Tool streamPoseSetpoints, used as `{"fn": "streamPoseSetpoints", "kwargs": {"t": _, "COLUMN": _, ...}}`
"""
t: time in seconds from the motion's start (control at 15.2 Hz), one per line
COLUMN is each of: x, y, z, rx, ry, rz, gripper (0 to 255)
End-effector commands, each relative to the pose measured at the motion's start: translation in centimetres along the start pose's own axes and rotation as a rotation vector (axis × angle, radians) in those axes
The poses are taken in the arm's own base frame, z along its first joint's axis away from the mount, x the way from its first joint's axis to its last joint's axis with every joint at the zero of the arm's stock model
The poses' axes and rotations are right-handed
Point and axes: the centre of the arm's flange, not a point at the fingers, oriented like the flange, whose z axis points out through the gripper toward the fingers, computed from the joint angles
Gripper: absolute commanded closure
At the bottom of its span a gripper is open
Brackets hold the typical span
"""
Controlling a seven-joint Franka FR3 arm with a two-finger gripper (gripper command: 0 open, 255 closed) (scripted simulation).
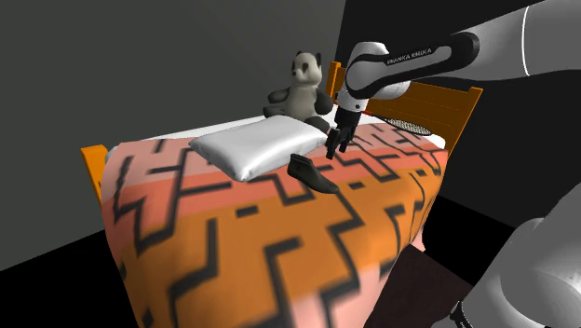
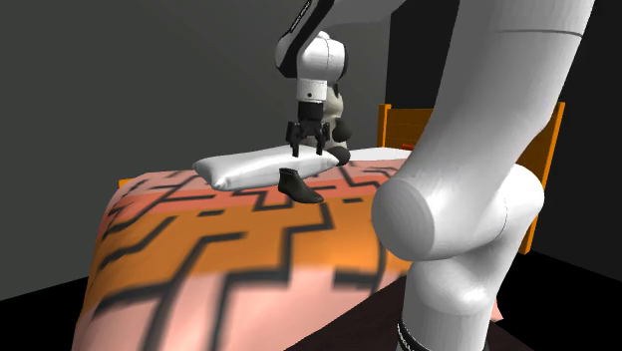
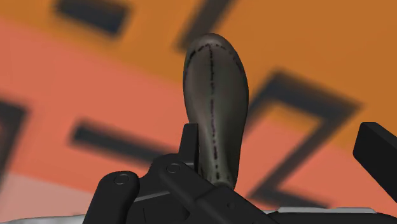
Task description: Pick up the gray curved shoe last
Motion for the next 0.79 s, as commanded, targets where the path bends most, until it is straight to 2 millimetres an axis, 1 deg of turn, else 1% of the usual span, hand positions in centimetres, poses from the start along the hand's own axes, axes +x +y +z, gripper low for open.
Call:
{"fn": "streamPoseSetpoints", "kwargs": {"t": 0.0, "x": 2.2, "y": 0.8, "z": 1.3, "rx": -0.001, "ry": 0.007, "rz": -0.019, "gripper": 0}}
{"fn": "streamPoseSetpoints", "kwargs": {"t": 0.46, "x": 9.7, "y": 2.5, "z": 6.0, "rx": -0.002, "ry": 0.027, "rz": -0.082, "gripper": 0}}
{"fn": "streamPoseSetpoints", "kwargs": {"t": 0.53, "x": 10.1, "y": 2.6, "z": 6.3, "rx": -0.002, "ry": 0.029, "rz": -0.086, "gripper": 0}}
{"fn": "streamPoseSetpoints", "kwargs": {"t": 0.73, "x": 10.1, "y": 2.6, "z": 7.9, "rx": -0.002, "ry": 0.029, "rz": -0.086, "gripper": 0}}
